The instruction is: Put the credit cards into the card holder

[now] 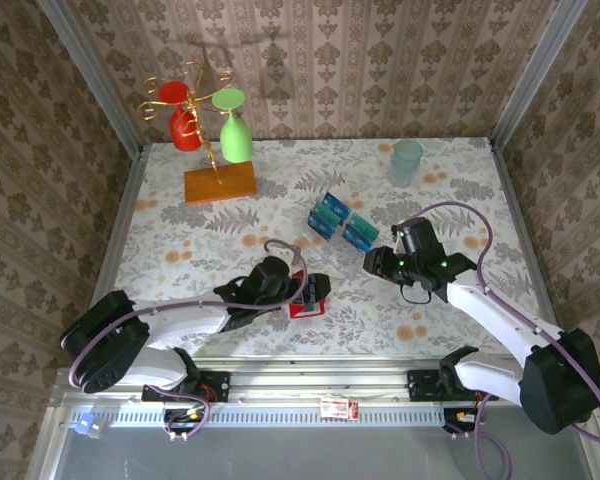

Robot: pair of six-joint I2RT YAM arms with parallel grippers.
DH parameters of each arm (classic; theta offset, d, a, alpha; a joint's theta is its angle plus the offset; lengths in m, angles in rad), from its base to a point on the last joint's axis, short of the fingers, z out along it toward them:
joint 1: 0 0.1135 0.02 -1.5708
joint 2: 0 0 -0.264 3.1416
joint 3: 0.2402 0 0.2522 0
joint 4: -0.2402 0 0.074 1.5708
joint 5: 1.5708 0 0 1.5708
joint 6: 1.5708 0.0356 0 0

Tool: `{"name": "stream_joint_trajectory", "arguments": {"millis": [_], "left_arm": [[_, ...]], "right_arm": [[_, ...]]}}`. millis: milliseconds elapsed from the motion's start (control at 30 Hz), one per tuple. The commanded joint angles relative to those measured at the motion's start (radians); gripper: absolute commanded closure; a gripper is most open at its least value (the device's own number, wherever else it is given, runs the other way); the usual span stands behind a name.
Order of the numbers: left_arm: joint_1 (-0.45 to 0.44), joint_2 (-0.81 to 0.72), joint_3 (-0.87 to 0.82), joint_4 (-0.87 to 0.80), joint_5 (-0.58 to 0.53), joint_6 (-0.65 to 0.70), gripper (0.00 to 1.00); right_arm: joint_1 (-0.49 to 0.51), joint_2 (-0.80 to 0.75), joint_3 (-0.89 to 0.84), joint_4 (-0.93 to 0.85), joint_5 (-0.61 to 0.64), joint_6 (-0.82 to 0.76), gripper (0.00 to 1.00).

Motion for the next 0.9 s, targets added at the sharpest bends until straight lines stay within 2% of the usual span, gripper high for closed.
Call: {"name": "stream_joint_trajectory", "arguments": {"millis": [0, 133, 267, 467, 633, 733, 867], "left_arm": [[0.045, -0.062, 0.045, -0.08, 0.036, 0.044, 0.0], [0.11, -0.139, 0.046, -0.13, 0.052, 0.066, 0.0], [0.175, -0.22, 0.041, -0.19, 0.055, 0.081, 0.0], [0.283, -0.371, 0.028, -0.356, -0.011, 0.078, 0.0], [0.367, -0.46, 0.006, -0.482, -0.061, 0.046, 0.0], [0.387, -0.464, -0.005, -0.51, -0.052, 0.048, 0.0], [0.388, -0.445, -0.016, -0.519, -0.043, 0.064, 0.0]], "right_arm": [[0.012, 0.008, 0.033, 0.036, -0.054, 0.009, 0.58], [0.067, 0.024, 0.067, 0.04, -0.041, 0.015, 0.6], [0.175, 0.082, 0.127, 0.046, -0.006, 0.021, 0.63], [0.372, 0.299, 0.294, 0.061, 0.023, 0.014, 0.66], [0.506, 0.517, 0.506, 0.019, 0.027, -0.028, 0.67], [0.542, 0.622, 0.597, -0.011, 0.018, -0.043, 0.69], [0.537, 0.665, 0.588, -0.035, 0.05, -0.05, 0.77]]}}
